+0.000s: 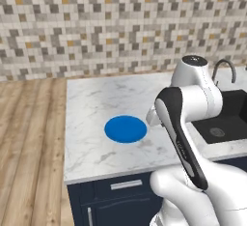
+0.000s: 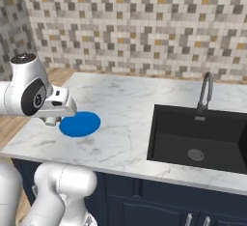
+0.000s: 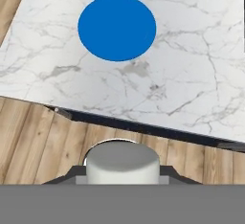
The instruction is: Pick up the marshmallow and place it in the cup of hot chocolate on the dining counter.
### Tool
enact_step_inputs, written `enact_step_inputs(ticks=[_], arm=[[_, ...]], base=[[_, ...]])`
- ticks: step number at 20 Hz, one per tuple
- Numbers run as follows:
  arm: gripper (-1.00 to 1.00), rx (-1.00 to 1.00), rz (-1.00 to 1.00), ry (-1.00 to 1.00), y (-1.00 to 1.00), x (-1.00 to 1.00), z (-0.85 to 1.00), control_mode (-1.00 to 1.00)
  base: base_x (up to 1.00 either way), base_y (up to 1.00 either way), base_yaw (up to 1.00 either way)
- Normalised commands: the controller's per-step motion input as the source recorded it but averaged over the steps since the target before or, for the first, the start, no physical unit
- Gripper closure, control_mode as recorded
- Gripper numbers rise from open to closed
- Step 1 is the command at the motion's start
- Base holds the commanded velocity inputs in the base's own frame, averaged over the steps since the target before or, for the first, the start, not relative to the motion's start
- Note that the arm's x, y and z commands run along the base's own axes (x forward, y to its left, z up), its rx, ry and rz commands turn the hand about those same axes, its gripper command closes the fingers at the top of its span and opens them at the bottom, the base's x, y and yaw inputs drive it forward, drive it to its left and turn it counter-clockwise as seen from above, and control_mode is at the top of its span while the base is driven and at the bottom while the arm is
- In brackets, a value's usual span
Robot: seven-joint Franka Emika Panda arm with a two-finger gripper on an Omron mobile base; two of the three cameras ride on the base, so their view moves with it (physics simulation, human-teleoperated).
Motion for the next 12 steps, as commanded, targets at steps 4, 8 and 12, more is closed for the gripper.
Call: enact_step_inputs(ticks=[4,8,12], arm=[[1.0,0.0,0.0,0.0,0.0,0.0,0.0,1.0],[1.0,0.0,0.0,0.0,0.0,0.0,0.0,1.0],[1.0,0.0,0.0,0.0,0.0,0.0,0.0,1.0]], base=[[-0.61,0.0,0.0],[-0.96,0.0,0.0],[-1.0,0.28,-0.05]])
